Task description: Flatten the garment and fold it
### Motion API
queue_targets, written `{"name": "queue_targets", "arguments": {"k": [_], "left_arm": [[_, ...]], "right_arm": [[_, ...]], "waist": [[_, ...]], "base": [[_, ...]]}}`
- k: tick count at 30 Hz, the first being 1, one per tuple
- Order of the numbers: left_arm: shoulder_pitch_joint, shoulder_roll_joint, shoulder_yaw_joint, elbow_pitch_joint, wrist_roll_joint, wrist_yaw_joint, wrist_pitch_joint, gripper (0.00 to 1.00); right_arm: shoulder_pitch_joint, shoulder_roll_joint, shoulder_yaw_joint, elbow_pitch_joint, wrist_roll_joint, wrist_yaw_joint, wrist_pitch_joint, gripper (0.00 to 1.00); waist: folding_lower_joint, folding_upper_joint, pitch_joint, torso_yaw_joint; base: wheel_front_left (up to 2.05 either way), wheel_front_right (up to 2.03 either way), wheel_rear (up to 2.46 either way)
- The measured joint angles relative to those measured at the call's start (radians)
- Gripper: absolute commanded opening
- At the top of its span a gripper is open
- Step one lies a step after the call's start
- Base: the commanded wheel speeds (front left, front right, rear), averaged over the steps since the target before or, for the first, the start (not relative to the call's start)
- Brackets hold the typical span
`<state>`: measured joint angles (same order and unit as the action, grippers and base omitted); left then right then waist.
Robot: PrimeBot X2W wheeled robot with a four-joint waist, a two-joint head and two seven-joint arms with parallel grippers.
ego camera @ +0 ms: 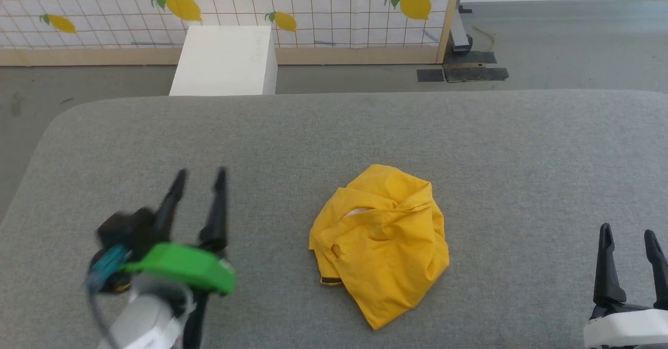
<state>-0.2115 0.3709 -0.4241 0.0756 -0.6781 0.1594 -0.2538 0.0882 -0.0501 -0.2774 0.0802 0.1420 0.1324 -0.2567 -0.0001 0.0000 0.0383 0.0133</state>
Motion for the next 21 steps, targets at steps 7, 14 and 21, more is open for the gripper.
{"name": "queue_targets", "arguments": {"k": [7, 14, 21], "left_arm": [[0.301, -0.083, 0.267, -0.191, 0.265, -0.010, -0.004, 1.00], [0.421, -0.217, 0.375, -0.198, 0.376, -0.100, -0.004, 1.00], [0.420, -0.289, 0.446, -0.202, 0.435, -0.186, -0.004, 1.00]], "right_arm": [[0.005, 0.000, 0.002, -0.010, -0.003, 0.000, 0.000, 1.00], [0.037, 0.000, 0.025, -0.011, -0.008, 0.000, 0.000, 1.00], [-0.030, 0.000, 0.210, 0.004, -0.026, 0.000, 0.076, 1.00]], "waist": [[0.0000, 0.0000, 0.003, 0.013], [0.0000, 0.0000, -0.016, 0.034], [0.0000, 0.0000, -0.028, 0.056]], "base": [[0.00, 0.00, 0.00], [0.00, 0.00, 0.00], [0.00, 0.00, 0.00]]}}
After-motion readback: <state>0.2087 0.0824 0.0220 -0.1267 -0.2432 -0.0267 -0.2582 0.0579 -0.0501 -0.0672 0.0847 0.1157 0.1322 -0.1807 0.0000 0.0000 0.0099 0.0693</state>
